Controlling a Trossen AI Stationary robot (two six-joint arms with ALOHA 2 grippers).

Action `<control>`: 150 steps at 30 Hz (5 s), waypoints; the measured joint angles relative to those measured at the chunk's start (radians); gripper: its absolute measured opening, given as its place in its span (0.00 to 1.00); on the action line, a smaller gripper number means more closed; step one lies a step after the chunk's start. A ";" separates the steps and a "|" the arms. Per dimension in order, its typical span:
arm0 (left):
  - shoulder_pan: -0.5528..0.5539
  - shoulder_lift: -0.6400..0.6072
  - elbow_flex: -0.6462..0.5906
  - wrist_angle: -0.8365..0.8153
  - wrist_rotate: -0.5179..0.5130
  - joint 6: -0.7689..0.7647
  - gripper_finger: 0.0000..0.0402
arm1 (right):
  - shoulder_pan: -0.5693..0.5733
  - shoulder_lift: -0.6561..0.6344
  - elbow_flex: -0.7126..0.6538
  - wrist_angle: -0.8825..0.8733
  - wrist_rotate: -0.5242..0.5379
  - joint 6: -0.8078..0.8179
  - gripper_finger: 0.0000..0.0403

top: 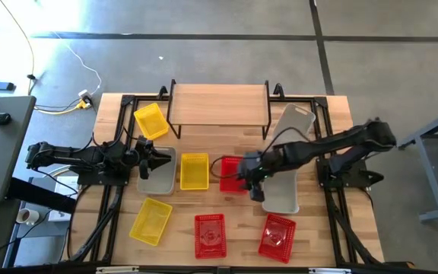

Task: Stack baskets on shelf by color
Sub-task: Put the top center red bin on the shelf

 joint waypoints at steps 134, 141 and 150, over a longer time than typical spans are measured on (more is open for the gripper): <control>0.000 0.000 0.000 -0.006 -0.003 -0.071 0.21 | -0.526 -0.199 0.077 -0.308 0.322 -0.644 0.04; 0.000 0.000 0.000 -0.006 -0.002 -0.071 0.21 | -0.526 -0.199 0.077 -0.306 0.332 -0.639 0.17; 0.000 0.000 0.000 0.029 0.018 -0.082 0.21 | -0.525 -0.201 0.114 -0.315 0.334 -0.571 0.19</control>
